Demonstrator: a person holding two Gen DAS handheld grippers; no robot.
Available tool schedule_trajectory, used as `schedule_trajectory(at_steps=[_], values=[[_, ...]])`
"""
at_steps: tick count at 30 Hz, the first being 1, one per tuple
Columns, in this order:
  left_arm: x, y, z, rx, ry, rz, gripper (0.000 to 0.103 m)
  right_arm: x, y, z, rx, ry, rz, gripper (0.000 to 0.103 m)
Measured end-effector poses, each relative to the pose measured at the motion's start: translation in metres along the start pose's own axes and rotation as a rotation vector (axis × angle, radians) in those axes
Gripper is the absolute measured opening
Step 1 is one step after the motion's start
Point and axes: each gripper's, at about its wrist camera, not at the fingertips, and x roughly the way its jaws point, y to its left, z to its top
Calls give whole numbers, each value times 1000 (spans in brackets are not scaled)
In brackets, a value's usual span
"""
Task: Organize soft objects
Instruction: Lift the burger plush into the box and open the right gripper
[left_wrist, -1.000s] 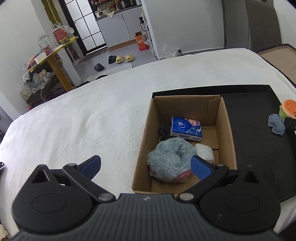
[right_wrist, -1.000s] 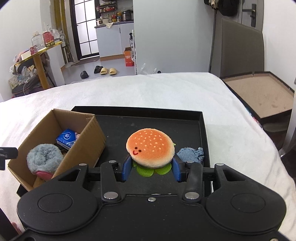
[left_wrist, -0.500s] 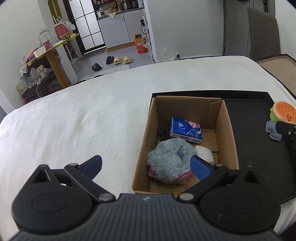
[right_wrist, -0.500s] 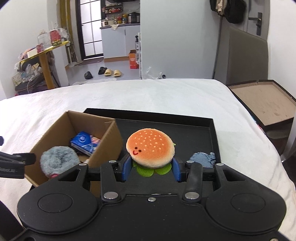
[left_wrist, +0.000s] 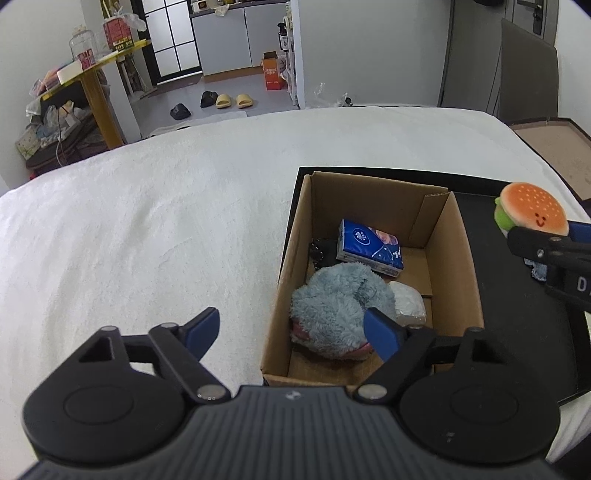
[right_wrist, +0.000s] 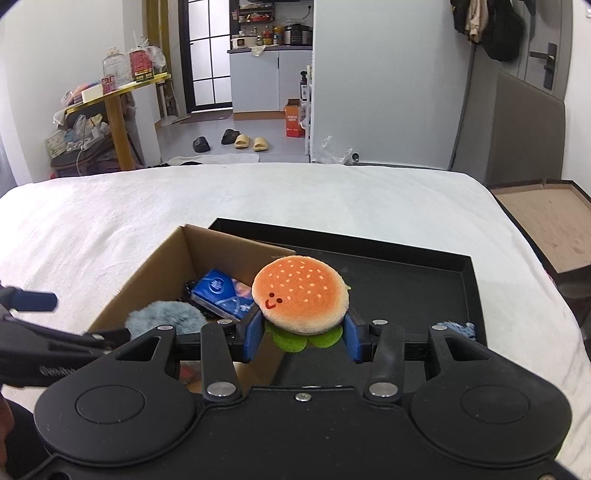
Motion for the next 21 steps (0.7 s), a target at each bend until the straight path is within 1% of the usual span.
schedule_trajectory(at_steps=[6,7,11,14,15,16,17,18,19,20,21], values=[[9,15,0,-62,33,-42,71,13,20,7,-33,10,-5,44],[11,16,0,-67,41,-48,68,16,24,8,-41,13,-6,44],[19,18,-1,-72,75,-52,63,23,37,12,-74,22,-6,44],[25,20,-2,-74,106,-65,63,27,46,14,-97,25,-7,45],[27,21,-2,-76,116,-69,60,28,48,15,-105,26,-8,45],[28,21,-3,-80,124,-71,57,29,50,16,-113,29,-8,45],[30,22,-4,-83,135,-72,48,30,52,17,-123,31,-7,45],[32,22,-4,-86,146,-73,34,31,54,18,-135,32,-9,45],[34,23,-5,-87,157,-77,26,32,56,19,-145,31,-12,45],[34,22,-5,-85,158,-68,20,32,57,21,-153,29,-15,45],[33,23,-6,-87,151,-66,16,32,57,22,-158,27,-17,45]])
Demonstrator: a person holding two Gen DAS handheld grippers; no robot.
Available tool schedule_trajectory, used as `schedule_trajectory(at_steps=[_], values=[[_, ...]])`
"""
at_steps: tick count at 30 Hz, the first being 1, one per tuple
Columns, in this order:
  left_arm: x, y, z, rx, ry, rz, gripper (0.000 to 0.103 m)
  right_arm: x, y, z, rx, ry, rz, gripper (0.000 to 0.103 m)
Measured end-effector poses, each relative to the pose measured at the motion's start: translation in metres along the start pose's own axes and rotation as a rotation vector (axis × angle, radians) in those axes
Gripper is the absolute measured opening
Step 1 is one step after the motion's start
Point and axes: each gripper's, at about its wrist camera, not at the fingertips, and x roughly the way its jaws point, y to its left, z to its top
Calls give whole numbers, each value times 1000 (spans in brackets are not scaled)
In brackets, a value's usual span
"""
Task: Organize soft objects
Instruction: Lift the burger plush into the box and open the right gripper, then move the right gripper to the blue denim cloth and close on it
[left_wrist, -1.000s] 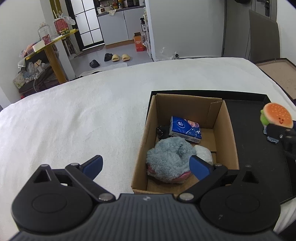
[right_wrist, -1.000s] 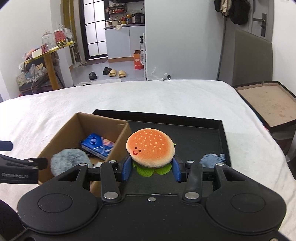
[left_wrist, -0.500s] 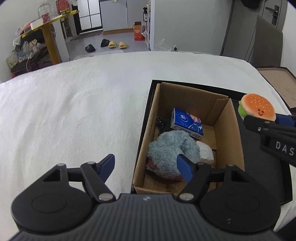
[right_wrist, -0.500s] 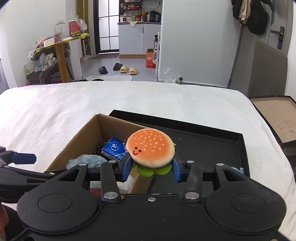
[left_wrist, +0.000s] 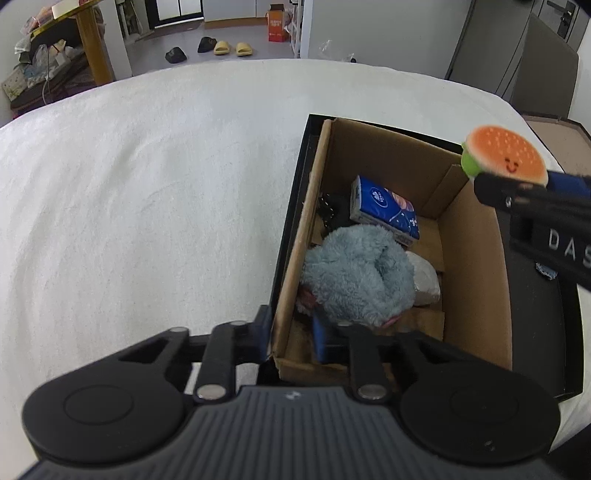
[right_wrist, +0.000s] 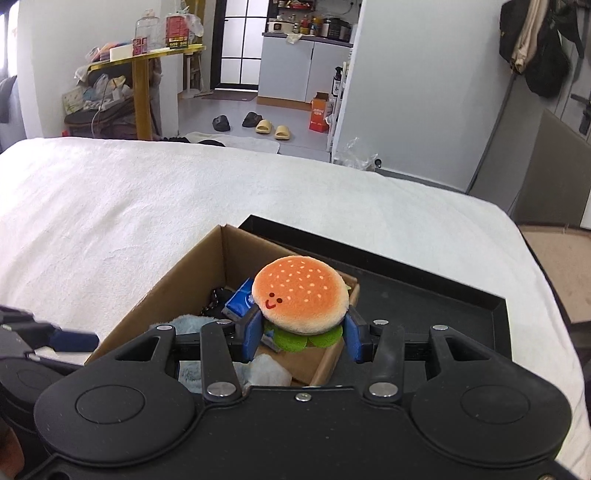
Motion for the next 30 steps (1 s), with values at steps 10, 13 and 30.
schedule_trajectory(at_steps=[10,13,30], values=[[-6,3,-1,-17,-15,3,11,3,4,-2,-61,-8,-38,61],[-10,1,-1,-8,-30,14,11,-1,0,-9,-46,2,-43,61],[-28,-23,-3,82,-130,113,59,-13,-59,-53,104,28,-71,67]])
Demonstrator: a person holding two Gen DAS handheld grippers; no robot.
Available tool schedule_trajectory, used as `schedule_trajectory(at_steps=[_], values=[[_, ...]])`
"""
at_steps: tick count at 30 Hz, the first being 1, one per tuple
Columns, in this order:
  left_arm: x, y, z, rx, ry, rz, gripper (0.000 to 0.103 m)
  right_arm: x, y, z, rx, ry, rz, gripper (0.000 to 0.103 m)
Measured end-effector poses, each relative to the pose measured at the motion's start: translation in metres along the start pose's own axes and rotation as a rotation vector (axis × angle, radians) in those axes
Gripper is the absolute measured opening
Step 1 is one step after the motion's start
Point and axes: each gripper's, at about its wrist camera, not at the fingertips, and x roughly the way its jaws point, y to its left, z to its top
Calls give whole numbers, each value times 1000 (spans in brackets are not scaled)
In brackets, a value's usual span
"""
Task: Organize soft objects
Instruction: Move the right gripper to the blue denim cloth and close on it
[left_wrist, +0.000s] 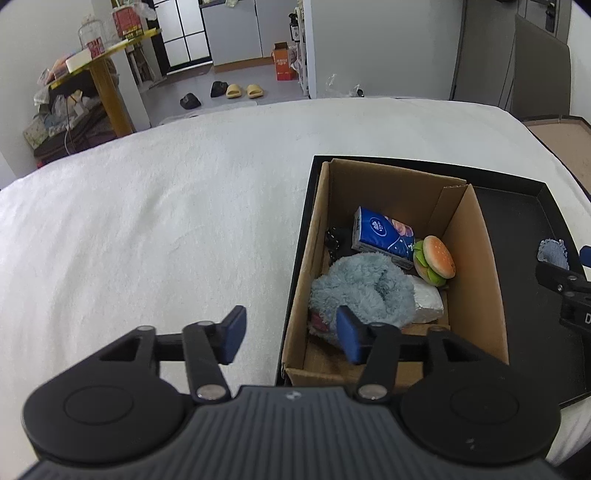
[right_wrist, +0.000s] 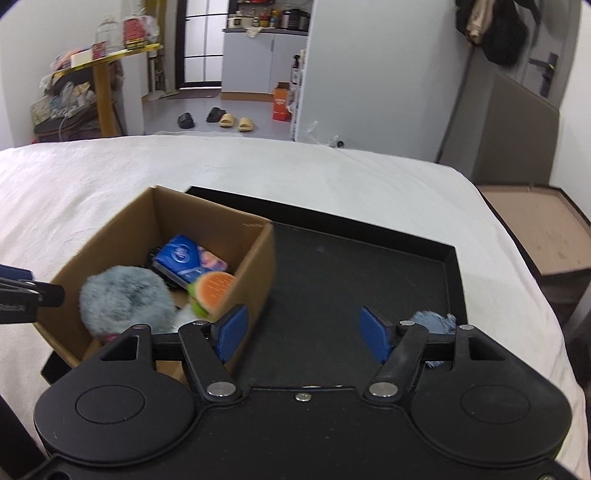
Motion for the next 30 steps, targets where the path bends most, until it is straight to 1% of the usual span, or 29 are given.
schedule_trajectory(at_steps=[2,5,8,11,14,15,19,21,23,26,30], values=[[0,-3,1,12,-3,18,66,2,-9,-4,12,4,8,67],[3,-7,2,21,15,31,68,4,-22,-9,40,4,24,68],[2,-11,2,32,15,49,71,7,-31,-14,54,5,30,68],[-2,-16,3,42,0,76,77,12,-42,-18,73,8,35,68],[-4,-24,3,81,-10,89,80,20,-55,-22,93,13,34,68],[-4,-28,3,96,-9,106,81,22,-60,-23,100,15,32,68],[0,-35,7,112,8,128,82,32,-79,-28,132,17,17,68],[1,-38,8,125,16,136,87,38,-87,-31,150,10,9,68],[2,-43,8,148,24,149,90,43,-96,-36,180,9,8,68],[3,-50,9,168,29,172,92,48,-105,-42,229,11,8,68],[1,-57,10,175,30,205,93,56,-112,-45,264,7,15,68]])
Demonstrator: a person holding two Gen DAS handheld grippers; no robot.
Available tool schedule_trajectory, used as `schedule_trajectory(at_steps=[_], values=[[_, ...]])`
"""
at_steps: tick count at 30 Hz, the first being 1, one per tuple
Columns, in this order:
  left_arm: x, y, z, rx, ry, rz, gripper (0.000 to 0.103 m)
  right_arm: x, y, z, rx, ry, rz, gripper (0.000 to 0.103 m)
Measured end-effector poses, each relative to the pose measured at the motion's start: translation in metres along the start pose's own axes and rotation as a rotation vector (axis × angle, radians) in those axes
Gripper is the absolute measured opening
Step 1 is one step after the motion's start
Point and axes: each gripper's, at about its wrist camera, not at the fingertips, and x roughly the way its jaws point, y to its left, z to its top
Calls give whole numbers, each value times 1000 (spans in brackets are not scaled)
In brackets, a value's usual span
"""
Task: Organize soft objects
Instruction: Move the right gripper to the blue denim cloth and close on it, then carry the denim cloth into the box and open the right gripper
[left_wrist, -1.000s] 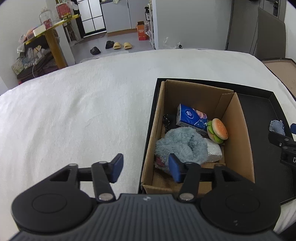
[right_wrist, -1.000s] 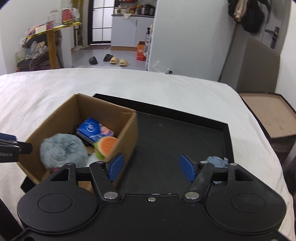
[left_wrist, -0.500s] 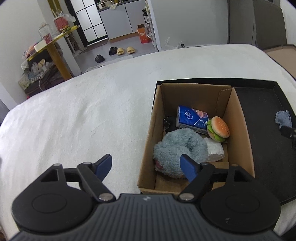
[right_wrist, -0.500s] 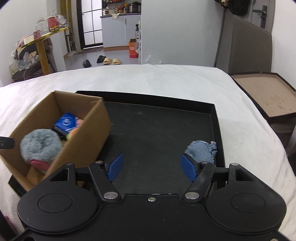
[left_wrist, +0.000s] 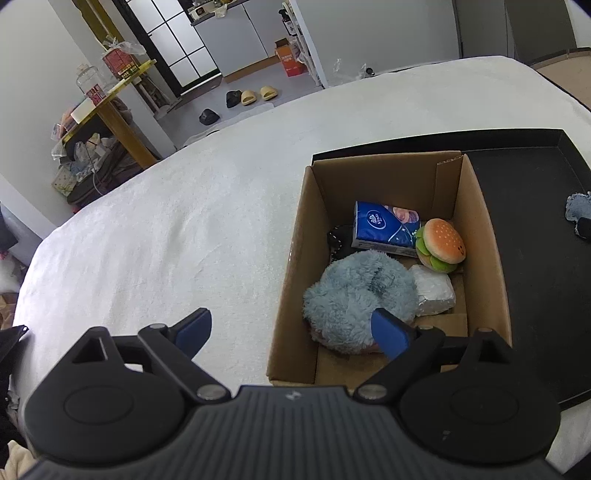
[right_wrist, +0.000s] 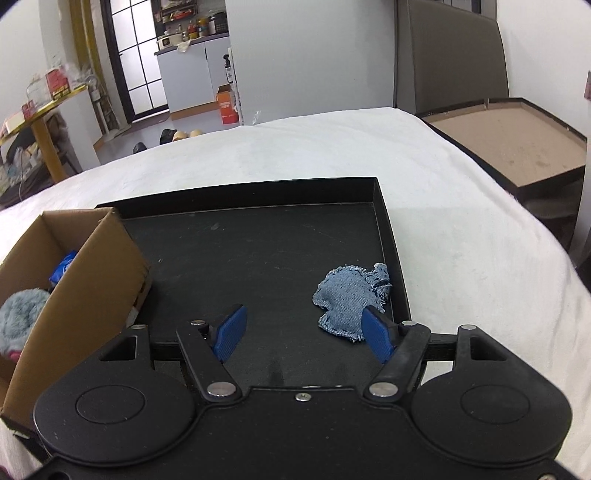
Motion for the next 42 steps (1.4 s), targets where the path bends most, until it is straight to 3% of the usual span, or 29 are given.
schedule_trajectory(at_steps=[9,23,28,30,33,42], values=[[-1,-23,4,86,-34,123,101,23,-19,0,48,7,-47,68],[5,-45,15,138,-36,136,103,44,-24,-4,79,43,-24,68],[8,-50,22,129,-30,146,103,50,-25,-5,65,38,-28,58],[7,-49,25,110,-34,150,103,51,-24,-7,39,25,-45,36],[8,-48,29,87,-30,152,103,50,-26,-8,28,21,-33,27],[10,-46,28,84,-12,138,103,46,-33,-6,52,37,7,20]])
